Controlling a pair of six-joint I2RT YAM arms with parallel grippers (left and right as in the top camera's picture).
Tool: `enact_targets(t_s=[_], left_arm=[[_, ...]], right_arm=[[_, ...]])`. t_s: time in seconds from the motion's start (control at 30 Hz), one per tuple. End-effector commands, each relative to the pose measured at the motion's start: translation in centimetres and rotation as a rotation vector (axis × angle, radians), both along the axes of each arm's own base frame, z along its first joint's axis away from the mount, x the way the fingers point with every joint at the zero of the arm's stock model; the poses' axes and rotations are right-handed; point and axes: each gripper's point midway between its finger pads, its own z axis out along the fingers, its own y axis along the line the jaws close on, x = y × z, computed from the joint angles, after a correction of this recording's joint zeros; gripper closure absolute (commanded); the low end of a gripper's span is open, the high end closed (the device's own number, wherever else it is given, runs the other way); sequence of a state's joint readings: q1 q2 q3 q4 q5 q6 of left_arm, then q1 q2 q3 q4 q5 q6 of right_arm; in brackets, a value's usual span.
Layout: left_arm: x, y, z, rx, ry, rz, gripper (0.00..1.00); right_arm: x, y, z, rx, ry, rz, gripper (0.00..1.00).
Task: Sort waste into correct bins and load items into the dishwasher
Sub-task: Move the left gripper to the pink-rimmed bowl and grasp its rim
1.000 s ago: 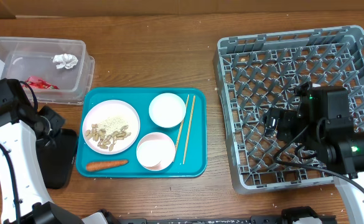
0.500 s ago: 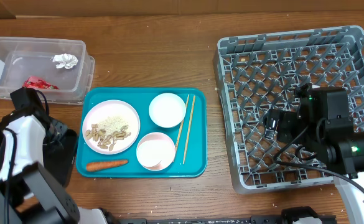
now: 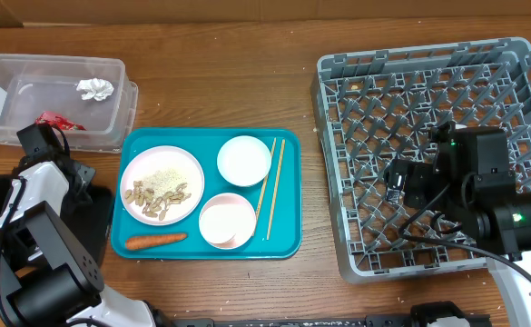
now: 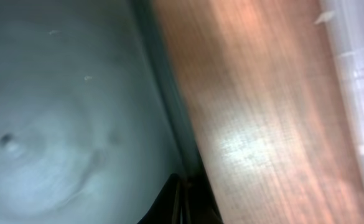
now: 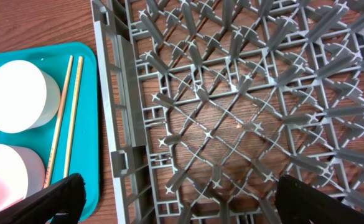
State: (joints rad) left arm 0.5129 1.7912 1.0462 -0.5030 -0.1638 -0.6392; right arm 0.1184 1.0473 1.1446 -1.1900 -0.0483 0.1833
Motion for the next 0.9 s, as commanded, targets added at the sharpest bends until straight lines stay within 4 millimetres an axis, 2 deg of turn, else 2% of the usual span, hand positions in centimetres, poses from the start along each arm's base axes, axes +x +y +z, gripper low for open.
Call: enact_targets(t_s=[0.0,0.13,0.27,0.57,0.7,0.87], left_arm=[[1.9,-1.3,-0.6,-0.063,-0.059,-0.118,0.96],[3.6,-1.4,0.0,-0.052,-0.126,-0.179,0.96],[4.0,-1.4,0.1,-0.046,-0.138,-0.199,0.96],[5.6,-2.8,0.9,-0.081,-0.205,-0.343,0.96],[4.9,-3.4,1.7,-0.1,-0.186,-0.362,0.94],[3.4,-4.3,4.6,-0.103,-0.166,-0.389,0.79]], right_arm=[[0.4,0.1,1.2,0.011,-0.038,-0.002,0.0],[0.4,0.1,1.2,0.011,-0.038,-0.002,0.0],[0.4,0.1,1.2,0.011,-0.038,-0.002,0.0],[0.4,0.1,1.2,0.011,-0.038,-0.003,0.0],[0.4,0.1,1.2,0.011,-0.038,-0.002,0.0],[0.4,0.1,1.2,0.011,-0.038,-0.002,0.0]])
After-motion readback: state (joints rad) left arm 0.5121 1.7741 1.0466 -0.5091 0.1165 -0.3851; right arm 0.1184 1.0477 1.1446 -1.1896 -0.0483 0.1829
